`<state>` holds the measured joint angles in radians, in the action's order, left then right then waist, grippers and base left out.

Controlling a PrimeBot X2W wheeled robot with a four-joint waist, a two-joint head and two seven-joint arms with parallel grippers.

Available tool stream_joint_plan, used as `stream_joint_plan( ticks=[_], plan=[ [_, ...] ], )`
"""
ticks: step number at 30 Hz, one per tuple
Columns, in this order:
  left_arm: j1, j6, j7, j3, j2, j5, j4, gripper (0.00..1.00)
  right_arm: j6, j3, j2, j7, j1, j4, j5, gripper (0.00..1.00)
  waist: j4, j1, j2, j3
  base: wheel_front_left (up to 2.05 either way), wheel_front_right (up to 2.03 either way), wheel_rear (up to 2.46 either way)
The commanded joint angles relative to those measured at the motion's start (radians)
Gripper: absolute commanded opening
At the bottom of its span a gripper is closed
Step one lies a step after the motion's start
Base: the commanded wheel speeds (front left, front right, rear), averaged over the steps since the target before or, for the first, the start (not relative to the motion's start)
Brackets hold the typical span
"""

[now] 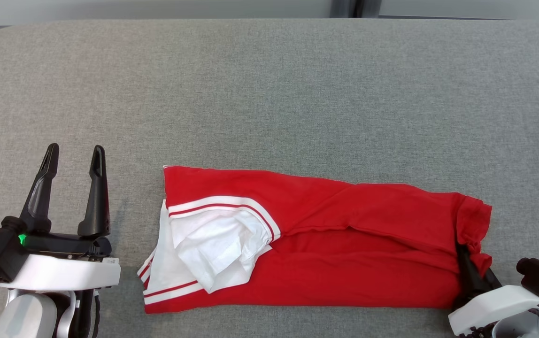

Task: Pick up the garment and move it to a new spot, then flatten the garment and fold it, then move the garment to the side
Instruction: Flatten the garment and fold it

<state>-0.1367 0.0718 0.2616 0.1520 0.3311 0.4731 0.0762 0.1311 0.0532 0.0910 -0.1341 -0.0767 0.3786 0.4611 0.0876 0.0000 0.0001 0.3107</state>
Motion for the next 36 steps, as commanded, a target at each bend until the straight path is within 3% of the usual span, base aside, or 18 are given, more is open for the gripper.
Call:
stream_joint_plan(
  ticks=[1,17,26,36],
  plan=[
    [-0.005,-0.004,0.004,-0.005,-0.001,-0.008,0.002,1.00,-0.001,0.013,-0.001,0.018,0.033,0.063,0.004,0.00,-0.006,0.0000,-0.0001,-0.002,0.00,0.00,0.00],
    [0.004,-0.001,-0.001,0.000,0.009,-0.016,0.012,1.00,0.000,-0.199,0.181,-0.026,-0.006,-0.009,-0.009,0.00,-0.046,0.0000,-0.0001,-0.011,0.00,0.00,0.00],
    [0.025,0.009,-0.006,0.005,0.012,-0.011,0.009,1.00,0.000,-0.151,0.147,0.015,-0.011,-0.138,-0.021,0.00,-0.062,0.0000,-0.0001,-0.041,0.00,0.00,0.00],
    [0.022,0.023,-0.026,0.021,0.022,-0.029,0.025,1.00,0.000,0.050,0.048,0.202,-0.034,-0.454,0.039,0.00,-0.069,0.0000,-0.0001,-0.064,0.00,0.00,0.00]
  ],
)
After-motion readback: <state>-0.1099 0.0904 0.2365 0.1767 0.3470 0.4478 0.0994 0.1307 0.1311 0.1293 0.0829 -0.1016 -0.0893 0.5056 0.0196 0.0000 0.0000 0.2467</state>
